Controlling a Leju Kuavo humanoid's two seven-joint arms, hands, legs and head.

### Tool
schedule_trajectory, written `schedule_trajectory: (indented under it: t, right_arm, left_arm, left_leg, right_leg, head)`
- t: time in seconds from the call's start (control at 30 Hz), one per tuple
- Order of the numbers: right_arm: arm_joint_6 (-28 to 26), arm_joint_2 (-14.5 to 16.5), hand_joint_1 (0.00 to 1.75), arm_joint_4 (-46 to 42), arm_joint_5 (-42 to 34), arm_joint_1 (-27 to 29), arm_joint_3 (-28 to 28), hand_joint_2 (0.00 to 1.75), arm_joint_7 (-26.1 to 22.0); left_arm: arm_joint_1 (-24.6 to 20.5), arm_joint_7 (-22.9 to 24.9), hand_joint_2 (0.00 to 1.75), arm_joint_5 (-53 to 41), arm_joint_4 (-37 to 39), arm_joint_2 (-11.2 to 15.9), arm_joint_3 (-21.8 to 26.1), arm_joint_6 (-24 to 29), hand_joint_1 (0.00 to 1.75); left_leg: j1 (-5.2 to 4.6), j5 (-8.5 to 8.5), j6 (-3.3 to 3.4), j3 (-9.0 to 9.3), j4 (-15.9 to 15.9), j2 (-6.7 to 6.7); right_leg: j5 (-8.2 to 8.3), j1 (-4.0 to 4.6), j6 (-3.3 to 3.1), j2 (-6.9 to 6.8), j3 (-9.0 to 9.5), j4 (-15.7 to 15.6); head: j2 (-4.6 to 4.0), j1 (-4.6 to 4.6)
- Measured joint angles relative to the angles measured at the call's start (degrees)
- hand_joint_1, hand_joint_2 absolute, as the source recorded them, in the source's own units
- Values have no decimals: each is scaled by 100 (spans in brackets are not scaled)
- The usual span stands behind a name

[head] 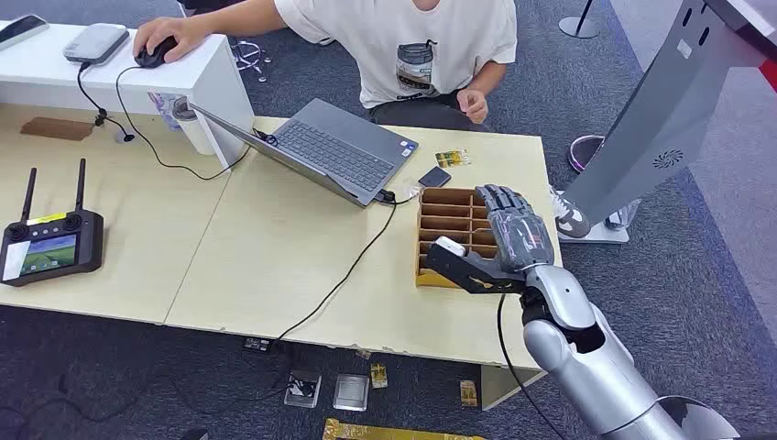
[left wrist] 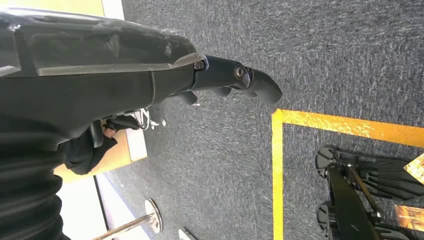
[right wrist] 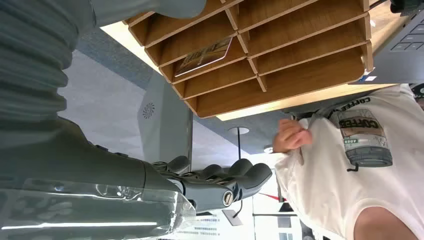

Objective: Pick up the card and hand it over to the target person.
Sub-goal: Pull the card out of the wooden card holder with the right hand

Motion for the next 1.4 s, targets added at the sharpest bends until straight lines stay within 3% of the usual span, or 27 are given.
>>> schedule_trajectory:
  t: [0.23,0.67,1.4]
  right_arm:
    - [0,152,45,357,22,-152,80,175,-102]
    - [-119,109,38,840,-43,-169,87,175,-98]
    - [-271,241,44,1728,170,-549,-57,175,-187]
  left_arm:
    - [1,-15,175,11,22,0,10,-16,0]
    - [-11,-62,175,-80,46,57,-72,-86,0]
    - [-20,-155,175,-168,100,58,-118,-152,0]
  left_leg:
    - [0,-1,-1,0,1,7]
    - [1,-2,0,-1,4,-5]
    - [0,-2,-1,-3,5,0]
  right_leg:
    - [1,0,-1,8,-3,3]
    - [-4,1,1,-5,2,4]
    - [-3,0,0,0,-3,7]
  head:
    - [0,0]
    - [0,0]
    - [0,0]
